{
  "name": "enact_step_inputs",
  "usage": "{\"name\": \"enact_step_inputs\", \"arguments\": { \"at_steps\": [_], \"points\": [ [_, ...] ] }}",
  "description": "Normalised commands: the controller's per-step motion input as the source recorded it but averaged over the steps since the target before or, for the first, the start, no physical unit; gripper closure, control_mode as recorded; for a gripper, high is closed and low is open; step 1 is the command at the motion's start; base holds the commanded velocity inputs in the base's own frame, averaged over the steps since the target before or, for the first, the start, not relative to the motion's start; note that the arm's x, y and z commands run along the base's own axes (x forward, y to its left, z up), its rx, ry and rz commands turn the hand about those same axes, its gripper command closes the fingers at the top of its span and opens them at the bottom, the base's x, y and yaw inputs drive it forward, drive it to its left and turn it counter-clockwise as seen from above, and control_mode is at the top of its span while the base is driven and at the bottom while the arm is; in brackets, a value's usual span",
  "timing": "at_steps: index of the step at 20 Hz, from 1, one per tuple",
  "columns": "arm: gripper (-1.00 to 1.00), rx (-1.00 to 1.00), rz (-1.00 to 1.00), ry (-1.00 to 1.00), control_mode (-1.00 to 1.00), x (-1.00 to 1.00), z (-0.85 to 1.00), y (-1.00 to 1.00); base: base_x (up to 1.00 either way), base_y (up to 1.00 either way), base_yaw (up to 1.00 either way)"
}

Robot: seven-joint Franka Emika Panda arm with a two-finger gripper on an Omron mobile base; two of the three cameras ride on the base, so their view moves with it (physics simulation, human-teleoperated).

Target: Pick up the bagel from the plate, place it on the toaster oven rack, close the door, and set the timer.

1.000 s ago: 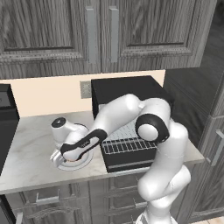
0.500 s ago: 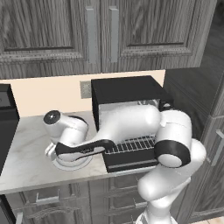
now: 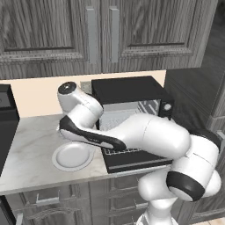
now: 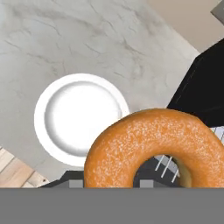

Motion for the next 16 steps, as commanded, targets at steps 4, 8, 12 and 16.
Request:
{"name": "enact_step_inputs", "arguments": {
  "at_steps": [4,8,12,16],
  "points": [
    [1.0,0.05,-0.17,0.02,-1.0,0.0,0.32,-1.0,0.0,0.0,0.0],
    [1.0,0.03,-0.17,0.03,-1.0,0.05,-0.01,-1.0,0.0,0.0,0.0],
    [1.0,0.02,-0.14,0.02,-1.0,0.12,-0.09,-1.0,0.0,0.0,0.0],
    [1.0,0.04,-0.08,0.03,-1.0,0.24,-0.15,-0.91,0.0,0.0,0.0]
  ]
}}
